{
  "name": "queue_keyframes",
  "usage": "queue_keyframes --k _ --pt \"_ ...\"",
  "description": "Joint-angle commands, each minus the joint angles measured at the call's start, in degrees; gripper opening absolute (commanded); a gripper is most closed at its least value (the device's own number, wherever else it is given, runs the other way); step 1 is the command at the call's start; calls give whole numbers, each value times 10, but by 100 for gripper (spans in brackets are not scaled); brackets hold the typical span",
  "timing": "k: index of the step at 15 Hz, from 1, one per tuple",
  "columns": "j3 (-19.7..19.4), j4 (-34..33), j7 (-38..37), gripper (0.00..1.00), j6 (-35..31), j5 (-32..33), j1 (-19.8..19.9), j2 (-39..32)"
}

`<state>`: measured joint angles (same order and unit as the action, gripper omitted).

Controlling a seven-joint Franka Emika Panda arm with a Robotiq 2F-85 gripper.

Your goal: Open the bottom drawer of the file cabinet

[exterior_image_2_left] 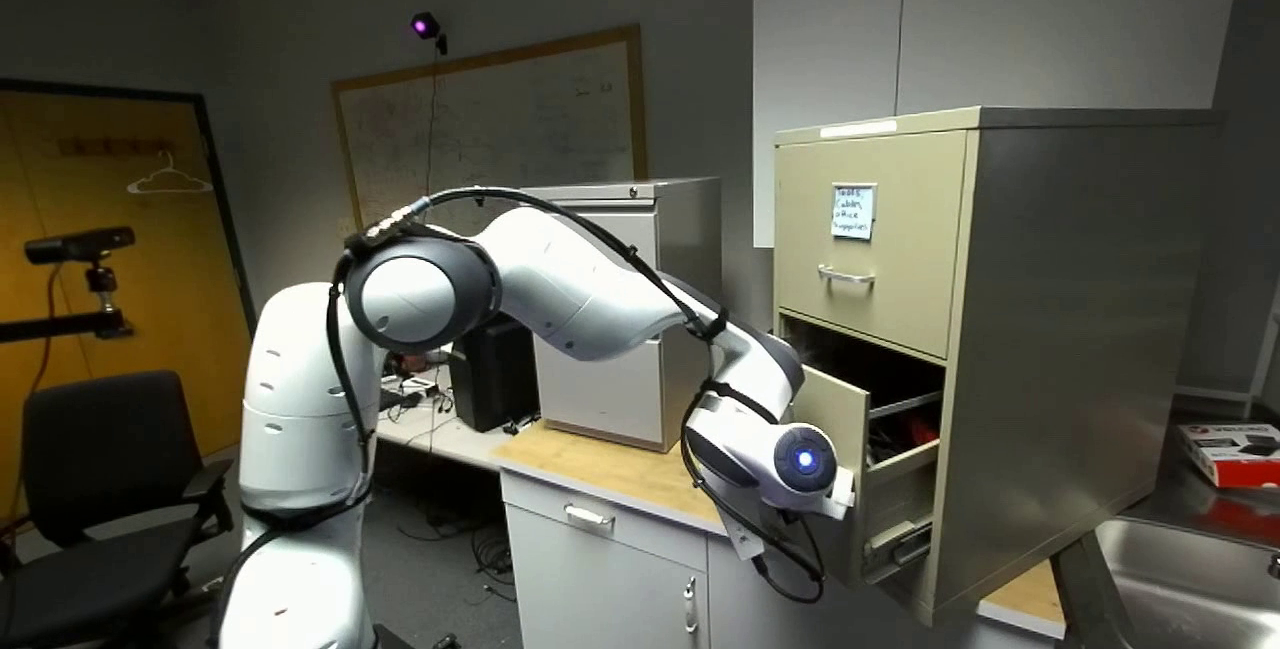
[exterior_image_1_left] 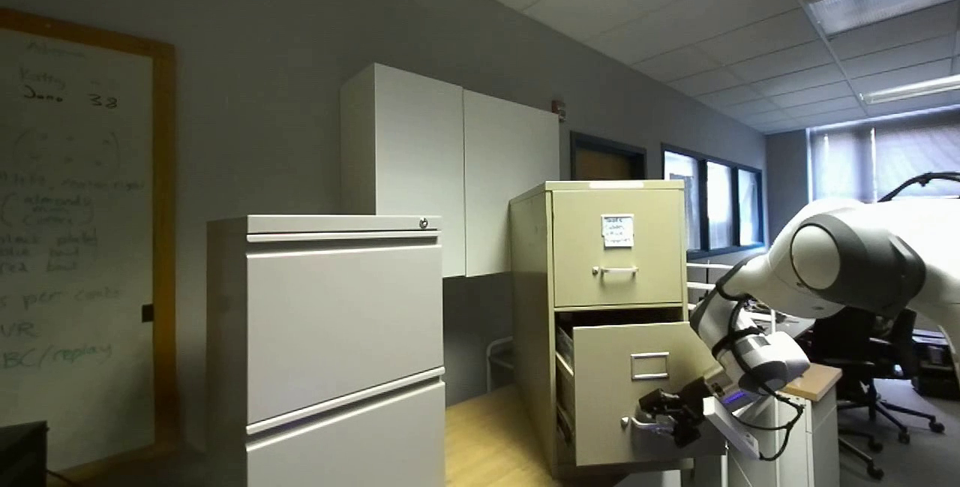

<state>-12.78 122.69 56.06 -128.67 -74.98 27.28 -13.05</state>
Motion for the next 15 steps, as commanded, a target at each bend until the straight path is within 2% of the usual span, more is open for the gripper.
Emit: queue_keyframes --k 1,9,14,15 --pt "-25 114 79 3 67 0 -17 47" --pt "-78 252 137 3 139 -11 -17 125" --pt "-121 334 170 3 211 8 -1 155" --pt "-130 348 176 36 230 14 5 157"
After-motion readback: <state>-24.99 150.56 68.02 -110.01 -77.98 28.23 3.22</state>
